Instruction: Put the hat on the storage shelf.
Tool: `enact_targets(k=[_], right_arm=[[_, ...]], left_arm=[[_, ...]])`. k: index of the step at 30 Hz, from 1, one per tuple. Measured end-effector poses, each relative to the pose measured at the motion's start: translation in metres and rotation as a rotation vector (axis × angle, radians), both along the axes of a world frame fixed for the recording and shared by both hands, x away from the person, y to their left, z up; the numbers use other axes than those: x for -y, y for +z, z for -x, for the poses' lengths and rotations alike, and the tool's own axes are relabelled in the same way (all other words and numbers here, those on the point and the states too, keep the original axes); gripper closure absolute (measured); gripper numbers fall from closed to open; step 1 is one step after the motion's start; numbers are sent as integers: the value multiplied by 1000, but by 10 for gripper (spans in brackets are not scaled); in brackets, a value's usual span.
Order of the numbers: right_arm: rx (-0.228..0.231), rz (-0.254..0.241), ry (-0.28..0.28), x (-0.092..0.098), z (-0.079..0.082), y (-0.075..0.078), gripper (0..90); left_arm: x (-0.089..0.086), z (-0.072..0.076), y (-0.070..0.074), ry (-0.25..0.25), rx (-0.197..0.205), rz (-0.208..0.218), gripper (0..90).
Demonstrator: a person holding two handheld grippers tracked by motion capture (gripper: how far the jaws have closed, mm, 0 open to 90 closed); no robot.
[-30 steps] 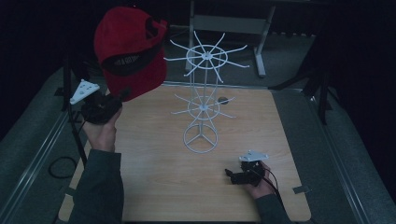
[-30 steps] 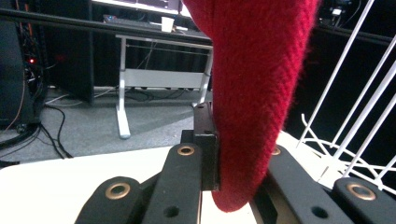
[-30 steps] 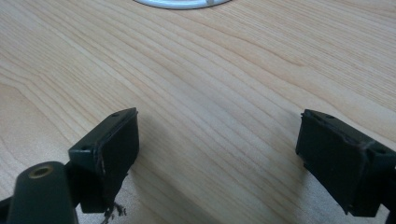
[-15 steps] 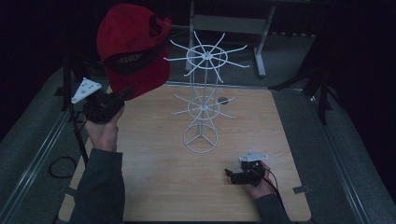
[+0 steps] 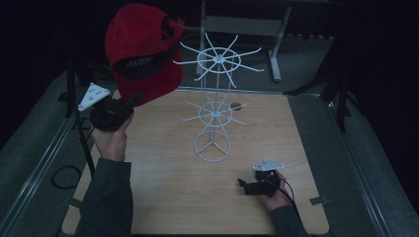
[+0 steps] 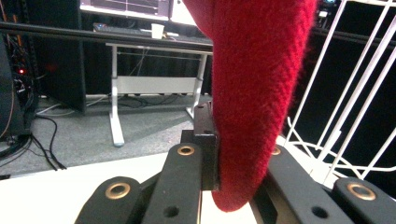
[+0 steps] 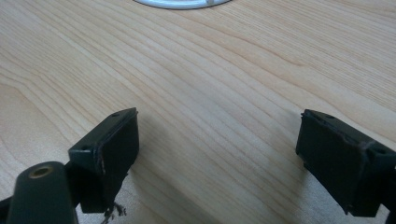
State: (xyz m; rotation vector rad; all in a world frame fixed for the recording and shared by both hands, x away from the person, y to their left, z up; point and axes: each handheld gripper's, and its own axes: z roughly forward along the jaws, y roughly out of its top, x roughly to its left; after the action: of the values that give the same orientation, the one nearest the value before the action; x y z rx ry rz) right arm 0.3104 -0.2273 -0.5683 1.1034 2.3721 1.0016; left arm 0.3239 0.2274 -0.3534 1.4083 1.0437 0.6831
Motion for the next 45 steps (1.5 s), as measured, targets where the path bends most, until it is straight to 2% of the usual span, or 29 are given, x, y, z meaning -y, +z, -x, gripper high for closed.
enact_targets(k=[22, 33, 45], right_arm=[[1, 0, 1, 0, 0, 0, 131], [1, 0, 0, 0, 0, 0, 131], [3, 1, 1, 0, 0, 0, 131]], left_arm=[[6, -1, -6, -24, -5, -15, 859], [6, -4, -14, -35, -31, -11, 859], [11, -8, -29, -52, -72, -25, 859]])
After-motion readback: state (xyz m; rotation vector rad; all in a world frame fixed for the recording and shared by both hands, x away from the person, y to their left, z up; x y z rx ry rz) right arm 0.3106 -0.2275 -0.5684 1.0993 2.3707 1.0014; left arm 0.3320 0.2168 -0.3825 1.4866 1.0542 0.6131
